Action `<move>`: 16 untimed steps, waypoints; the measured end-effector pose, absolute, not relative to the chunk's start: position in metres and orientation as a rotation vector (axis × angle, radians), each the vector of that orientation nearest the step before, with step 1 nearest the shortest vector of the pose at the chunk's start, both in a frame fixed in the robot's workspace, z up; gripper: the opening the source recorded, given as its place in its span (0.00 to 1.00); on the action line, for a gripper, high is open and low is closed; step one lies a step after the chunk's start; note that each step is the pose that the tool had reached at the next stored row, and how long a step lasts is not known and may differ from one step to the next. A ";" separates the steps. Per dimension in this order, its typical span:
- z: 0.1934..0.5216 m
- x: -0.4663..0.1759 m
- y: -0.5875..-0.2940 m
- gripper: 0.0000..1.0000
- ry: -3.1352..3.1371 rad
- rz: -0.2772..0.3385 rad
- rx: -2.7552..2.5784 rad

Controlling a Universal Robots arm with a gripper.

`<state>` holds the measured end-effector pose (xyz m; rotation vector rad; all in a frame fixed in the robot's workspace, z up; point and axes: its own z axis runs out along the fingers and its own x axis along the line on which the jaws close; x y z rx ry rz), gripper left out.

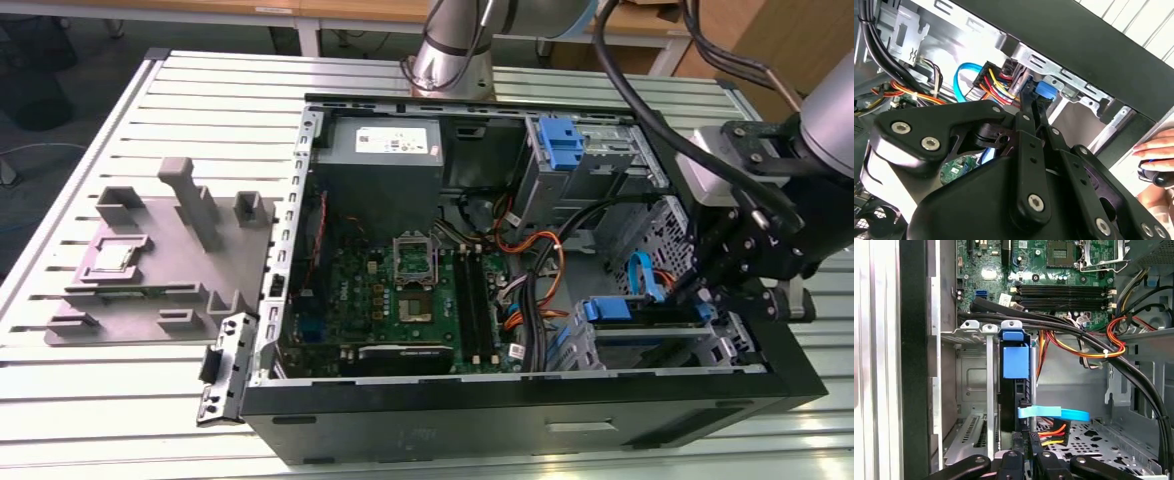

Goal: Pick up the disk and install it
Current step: 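Insert the second disk wire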

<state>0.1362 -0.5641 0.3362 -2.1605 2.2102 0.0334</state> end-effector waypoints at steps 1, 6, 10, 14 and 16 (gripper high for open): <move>0.336 0.136 -0.562 0.16 2.212 0.030 -2.162; 0.336 0.136 -0.558 0.16 2.217 0.020 -2.166; 0.336 0.135 -0.558 0.16 2.225 0.004 -2.172; 0.336 0.134 -0.557 0.16 2.230 -0.008 -2.177; 0.336 0.134 -0.557 0.16 2.231 -0.010 -2.178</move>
